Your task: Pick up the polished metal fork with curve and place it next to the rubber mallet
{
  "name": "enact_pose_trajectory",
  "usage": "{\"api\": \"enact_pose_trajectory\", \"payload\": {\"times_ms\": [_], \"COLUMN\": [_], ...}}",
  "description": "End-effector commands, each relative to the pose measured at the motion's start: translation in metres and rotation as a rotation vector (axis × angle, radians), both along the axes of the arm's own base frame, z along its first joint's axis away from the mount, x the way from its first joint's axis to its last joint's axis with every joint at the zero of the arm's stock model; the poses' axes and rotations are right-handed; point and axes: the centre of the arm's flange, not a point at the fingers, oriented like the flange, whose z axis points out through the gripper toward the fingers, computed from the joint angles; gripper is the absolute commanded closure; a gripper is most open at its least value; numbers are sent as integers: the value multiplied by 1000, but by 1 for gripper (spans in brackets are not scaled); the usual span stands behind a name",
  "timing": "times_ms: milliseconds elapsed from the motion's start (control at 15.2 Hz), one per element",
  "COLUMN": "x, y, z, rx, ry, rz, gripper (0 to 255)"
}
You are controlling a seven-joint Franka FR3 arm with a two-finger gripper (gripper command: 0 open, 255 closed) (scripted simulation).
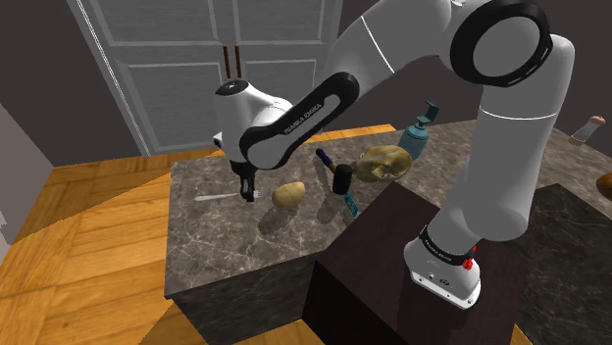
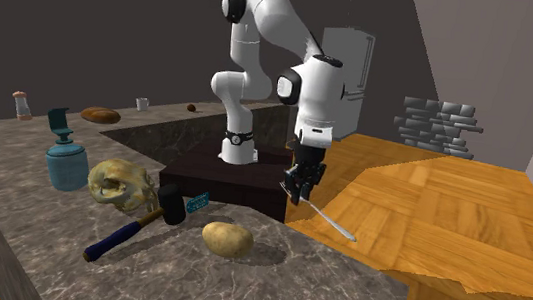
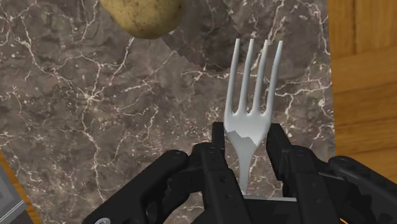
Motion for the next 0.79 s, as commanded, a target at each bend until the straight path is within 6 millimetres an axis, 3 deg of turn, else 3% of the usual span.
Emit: {"api": "enact_pose_trajectory", "payload": {"times_ms": [0,726], "x": [14,100], "y": [-21,-138], "z": [-1,0], "rx": [0,0], "ry": [0,0], "rz": [2,2], "gripper": [255,255]}}
